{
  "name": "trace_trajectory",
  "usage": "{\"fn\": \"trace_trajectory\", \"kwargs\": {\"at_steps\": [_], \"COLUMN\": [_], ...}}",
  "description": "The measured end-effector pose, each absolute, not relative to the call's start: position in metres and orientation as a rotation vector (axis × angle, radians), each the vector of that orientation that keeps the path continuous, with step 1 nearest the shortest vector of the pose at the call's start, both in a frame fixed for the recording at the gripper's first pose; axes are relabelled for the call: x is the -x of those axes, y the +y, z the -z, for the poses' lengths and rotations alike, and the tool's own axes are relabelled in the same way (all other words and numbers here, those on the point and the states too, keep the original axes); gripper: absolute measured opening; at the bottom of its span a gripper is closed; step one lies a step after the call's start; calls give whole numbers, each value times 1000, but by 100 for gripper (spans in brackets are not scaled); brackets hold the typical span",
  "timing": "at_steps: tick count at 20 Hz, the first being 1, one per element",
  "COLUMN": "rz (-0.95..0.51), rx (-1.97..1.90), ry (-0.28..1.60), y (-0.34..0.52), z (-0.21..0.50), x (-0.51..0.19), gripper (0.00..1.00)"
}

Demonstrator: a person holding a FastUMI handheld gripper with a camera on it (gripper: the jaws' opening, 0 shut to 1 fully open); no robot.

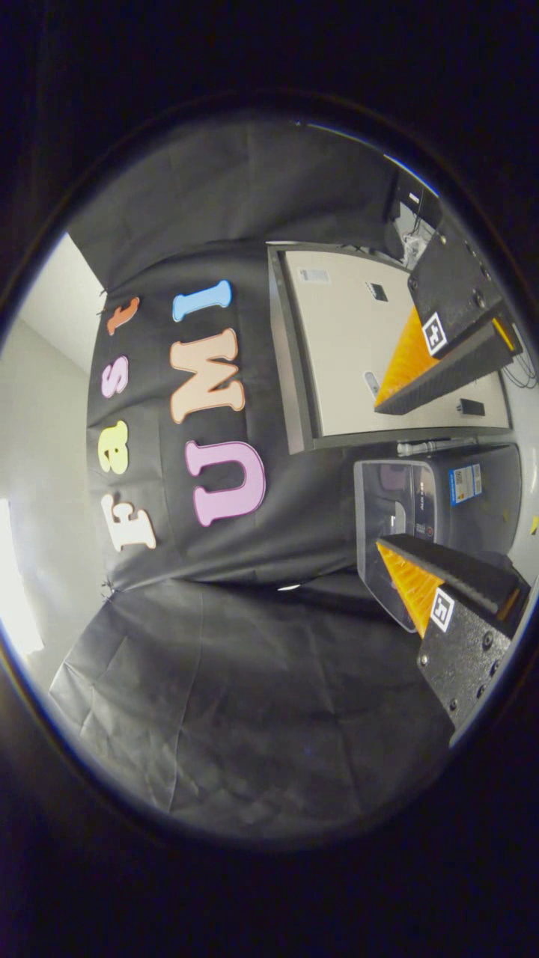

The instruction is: Put the clothes into the washing machine and then close the washing machine lid.

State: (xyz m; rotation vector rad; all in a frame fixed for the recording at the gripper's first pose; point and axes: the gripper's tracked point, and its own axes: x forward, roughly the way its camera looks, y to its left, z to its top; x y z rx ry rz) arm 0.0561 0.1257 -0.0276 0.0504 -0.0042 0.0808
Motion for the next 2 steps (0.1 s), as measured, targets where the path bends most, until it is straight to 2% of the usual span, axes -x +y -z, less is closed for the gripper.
{"fn": "trace_trajectory", "kwargs": {"at_steps": [2], "rz": [-87], "rx": [-55], "ry": [0], "y": [129], "z": [28], "x": [-56], "gripper": [97]}}
